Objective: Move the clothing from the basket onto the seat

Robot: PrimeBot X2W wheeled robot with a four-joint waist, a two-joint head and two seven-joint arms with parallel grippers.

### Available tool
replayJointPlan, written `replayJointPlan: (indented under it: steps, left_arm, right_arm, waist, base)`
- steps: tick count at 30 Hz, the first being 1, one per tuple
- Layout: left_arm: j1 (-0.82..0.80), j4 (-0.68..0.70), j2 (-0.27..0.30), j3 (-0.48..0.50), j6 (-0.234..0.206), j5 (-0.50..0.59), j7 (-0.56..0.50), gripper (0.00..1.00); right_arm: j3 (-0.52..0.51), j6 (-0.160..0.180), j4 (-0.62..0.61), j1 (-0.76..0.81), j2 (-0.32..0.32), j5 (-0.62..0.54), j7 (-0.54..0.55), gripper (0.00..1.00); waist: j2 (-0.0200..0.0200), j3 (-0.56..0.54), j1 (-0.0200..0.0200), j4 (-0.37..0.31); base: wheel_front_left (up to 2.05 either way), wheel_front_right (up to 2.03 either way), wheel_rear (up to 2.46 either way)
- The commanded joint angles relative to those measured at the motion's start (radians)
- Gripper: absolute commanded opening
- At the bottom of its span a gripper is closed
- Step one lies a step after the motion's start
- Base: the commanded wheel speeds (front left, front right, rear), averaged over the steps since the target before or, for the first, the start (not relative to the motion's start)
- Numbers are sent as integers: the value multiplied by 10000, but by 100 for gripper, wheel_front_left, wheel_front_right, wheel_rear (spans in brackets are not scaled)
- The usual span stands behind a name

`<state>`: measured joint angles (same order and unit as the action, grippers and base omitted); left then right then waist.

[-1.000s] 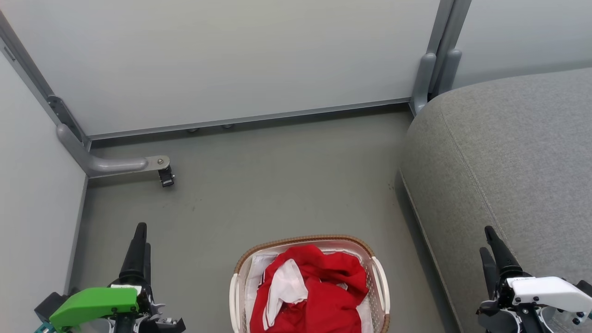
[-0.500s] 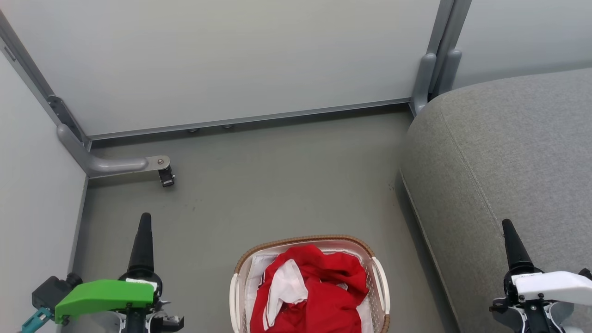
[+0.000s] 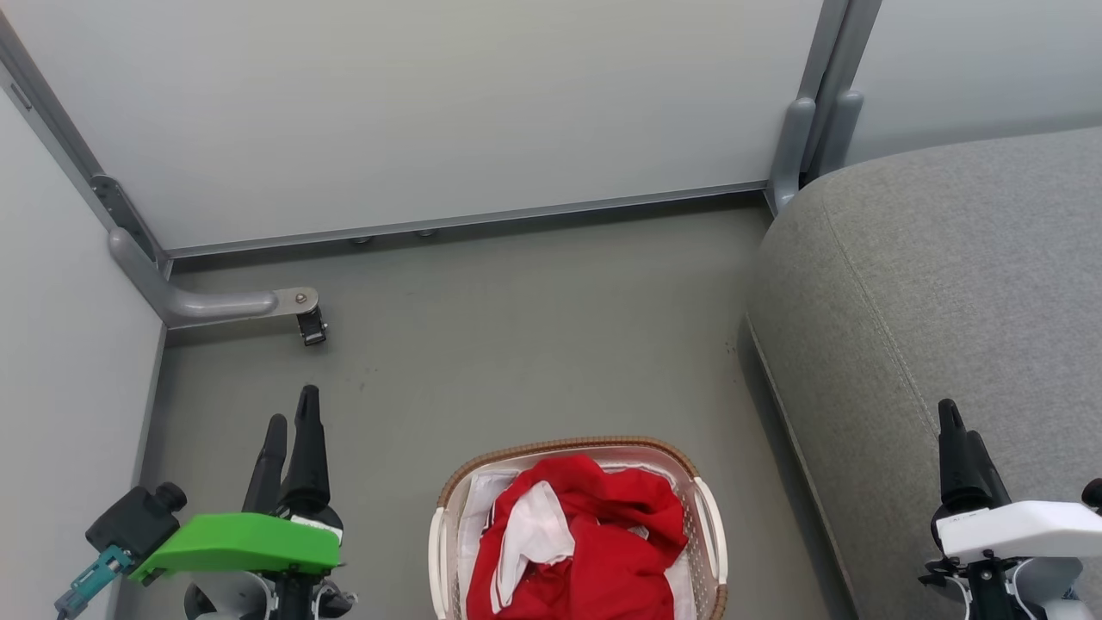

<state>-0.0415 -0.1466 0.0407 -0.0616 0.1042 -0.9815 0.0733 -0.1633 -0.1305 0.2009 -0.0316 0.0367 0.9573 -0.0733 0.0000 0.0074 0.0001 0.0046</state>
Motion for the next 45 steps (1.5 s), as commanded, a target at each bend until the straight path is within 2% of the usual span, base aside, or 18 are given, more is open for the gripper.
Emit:
replayJointPlan:
  steps: [1,15,28,45]
  left_arm:
    - [41,163,65,-64,-70,411,120,100]
    - [130,-20,79,-650,-384,2828,542,100]
    - [97,-170,90,-848,-530,4226,889,100]
    - [42,-542,103,-1139,-666,5534,1277,100]
  right_arm:
    - [-46,-1,-128,-18,79,-396,-118,100]
    - [70,-2,-124,39,99,-2234,-544,100]
    - [106,-2,-113,64,115,-3896,-898,100]
    - [181,-3,-204,161,134,-5786,-1279,100]
  waist:
    - [0,-1,-1,3]
    - [0,15,-1,43]
    - [0,55,-1,115]
    - [0,114,-1,189]
  base:
    - [0,0,0]
    - [0,0,0]
    - [0,0,0]
    - [0,0,0]
